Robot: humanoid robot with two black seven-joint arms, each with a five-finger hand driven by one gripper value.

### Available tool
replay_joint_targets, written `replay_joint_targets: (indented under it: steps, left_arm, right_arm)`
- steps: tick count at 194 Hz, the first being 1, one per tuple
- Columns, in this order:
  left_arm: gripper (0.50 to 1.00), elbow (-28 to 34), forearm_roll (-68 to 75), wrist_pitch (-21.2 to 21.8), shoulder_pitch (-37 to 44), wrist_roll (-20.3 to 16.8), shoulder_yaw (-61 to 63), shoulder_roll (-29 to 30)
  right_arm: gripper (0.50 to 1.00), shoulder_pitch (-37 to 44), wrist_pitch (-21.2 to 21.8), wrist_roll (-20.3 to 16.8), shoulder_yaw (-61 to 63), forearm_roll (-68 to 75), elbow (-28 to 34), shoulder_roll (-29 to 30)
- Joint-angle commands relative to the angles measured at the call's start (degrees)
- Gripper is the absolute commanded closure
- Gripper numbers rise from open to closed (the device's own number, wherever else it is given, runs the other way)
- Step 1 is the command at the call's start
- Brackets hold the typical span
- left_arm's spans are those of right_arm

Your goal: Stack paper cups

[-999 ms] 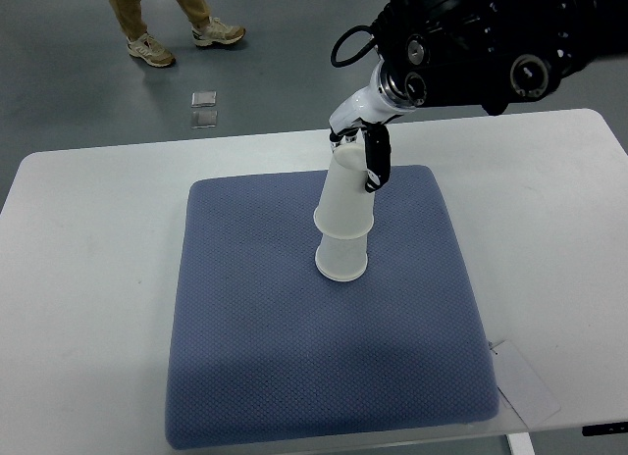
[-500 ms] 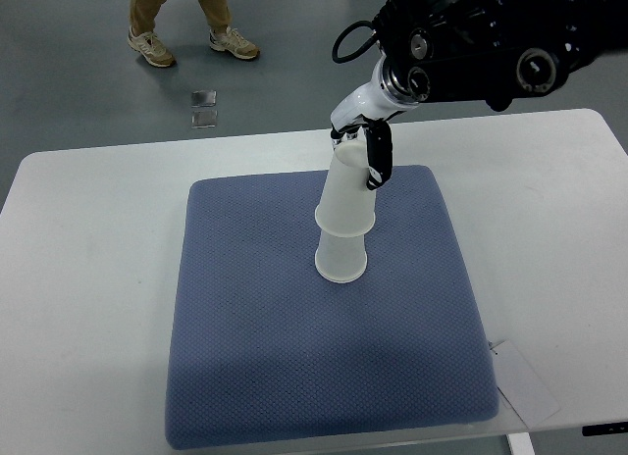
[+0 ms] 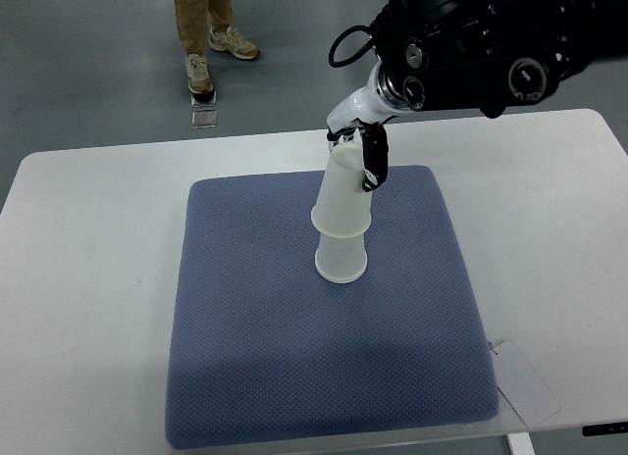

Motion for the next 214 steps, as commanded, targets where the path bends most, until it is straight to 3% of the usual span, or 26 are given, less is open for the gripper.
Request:
replay_joint_targets:
  steps: [1, 74, 133, 158, 214]
  left_arm:
    - [0.5, 0.0, 0.0, 0.0, 0.0, -0.01, 0.0, 0.0]
    - [0.5, 0.0, 0.0, 0.0, 0.0, -0.01, 0.0, 0.0]
    - [0.5, 0.0, 0.0, 0.0, 0.0, -0.01, 0.0, 0.0]
    - [0.5, 0.0, 0.0, 0.0, 0.0, -0.01, 0.0, 0.0]
    - [0.5, 0.0, 0.0, 0.0, 0.0, -0.01, 0.0, 0.0]
  right_arm:
    - [0.857, -0.61, -0.89, 0.01, -0.69, -0.25, 0.0, 0.3]
    - [0.818, -1.57, -1.69, 0.18, -1.48, -0.86, 0.0, 0.92]
    - [0.675, -1.57, -1.51, 0.27, -1.39, -0.69, 0.0, 0.83]
    - [0.65, -1.48, -1.51, 0.27, -1.31, -0.69, 0.0, 0.83]
    - [0.65, -1.31, -1.42, 0.36, -1.22, -0.51, -0.09, 0.56]
